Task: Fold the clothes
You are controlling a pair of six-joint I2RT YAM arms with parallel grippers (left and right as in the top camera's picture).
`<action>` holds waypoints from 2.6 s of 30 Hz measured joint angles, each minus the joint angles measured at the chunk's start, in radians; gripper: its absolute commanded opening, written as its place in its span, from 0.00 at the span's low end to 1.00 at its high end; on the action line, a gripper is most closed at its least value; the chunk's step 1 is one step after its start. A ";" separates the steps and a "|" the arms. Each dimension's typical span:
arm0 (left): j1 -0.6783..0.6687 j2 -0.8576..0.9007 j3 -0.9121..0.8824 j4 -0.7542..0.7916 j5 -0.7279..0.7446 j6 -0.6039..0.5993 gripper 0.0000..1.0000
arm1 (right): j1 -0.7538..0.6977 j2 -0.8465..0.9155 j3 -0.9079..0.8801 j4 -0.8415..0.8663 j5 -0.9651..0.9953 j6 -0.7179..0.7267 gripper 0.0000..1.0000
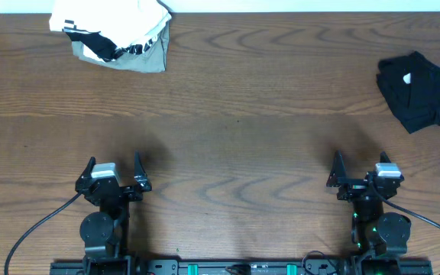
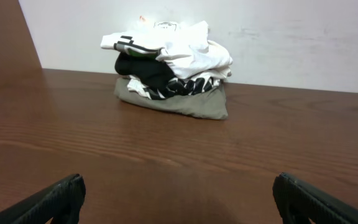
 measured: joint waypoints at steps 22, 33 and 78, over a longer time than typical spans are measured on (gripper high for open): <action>0.000 0.000 0.000 0.000 0.000 0.000 0.98 | 0.000 0.000 0.000 0.000 0.000 0.000 0.99; 0.000 0.000 0.000 0.000 0.000 0.000 0.98 | 0.000 0.000 0.000 0.000 0.000 0.000 0.99; 0.000 0.000 0.000 0.000 0.000 0.000 0.98 | 0.000 0.001 0.000 0.001 -0.021 0.031 0.99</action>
